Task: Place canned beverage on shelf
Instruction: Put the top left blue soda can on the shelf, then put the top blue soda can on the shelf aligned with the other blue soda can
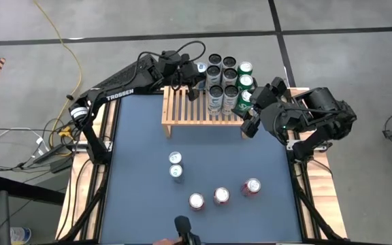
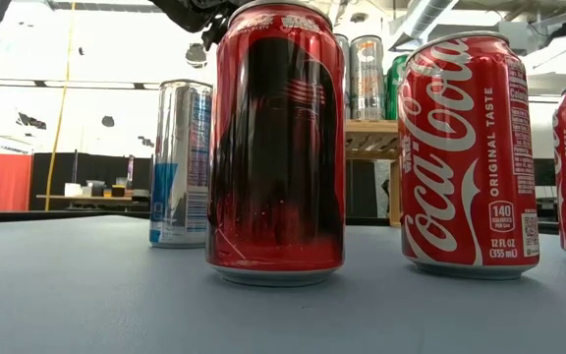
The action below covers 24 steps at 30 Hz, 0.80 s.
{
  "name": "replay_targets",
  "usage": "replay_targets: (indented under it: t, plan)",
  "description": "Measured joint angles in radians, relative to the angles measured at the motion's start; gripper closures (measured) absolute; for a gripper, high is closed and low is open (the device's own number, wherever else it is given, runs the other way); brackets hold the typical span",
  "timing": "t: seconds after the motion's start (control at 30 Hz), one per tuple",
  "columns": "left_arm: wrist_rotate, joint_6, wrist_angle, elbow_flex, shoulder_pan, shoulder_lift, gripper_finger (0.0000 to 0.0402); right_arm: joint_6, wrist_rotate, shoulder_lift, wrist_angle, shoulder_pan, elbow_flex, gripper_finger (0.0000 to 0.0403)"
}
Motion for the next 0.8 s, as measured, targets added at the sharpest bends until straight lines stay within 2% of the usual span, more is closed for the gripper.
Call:
replay_targets:
  t: [0.33,0.63,0.7,0.8]
  plan:
    - [-0.037,0.038,-0.025,0.0,0.005,0.0,0.0401,0.0,-0.002,0.017,0.0,0.0,-0.001,0.0088]
    - [0.137,0.001,-0.143,0.001,0.014,-0.079,0.0401,-0.002,-0.002,0.045,0.0,0.0,0.0,0.0088]
    - [0.128,0.055,-0.211,0.001,0.024,-0.108,0.0402,-0.002,-0.002,0.046,0.0,0.0,0.0,0.0088]
    - [0.053,0.125,-0.263,0.002,0.067,-0.134,0.0402,-0.004,-0.001,0.044,0.0,0.0,0.0,0.0088]
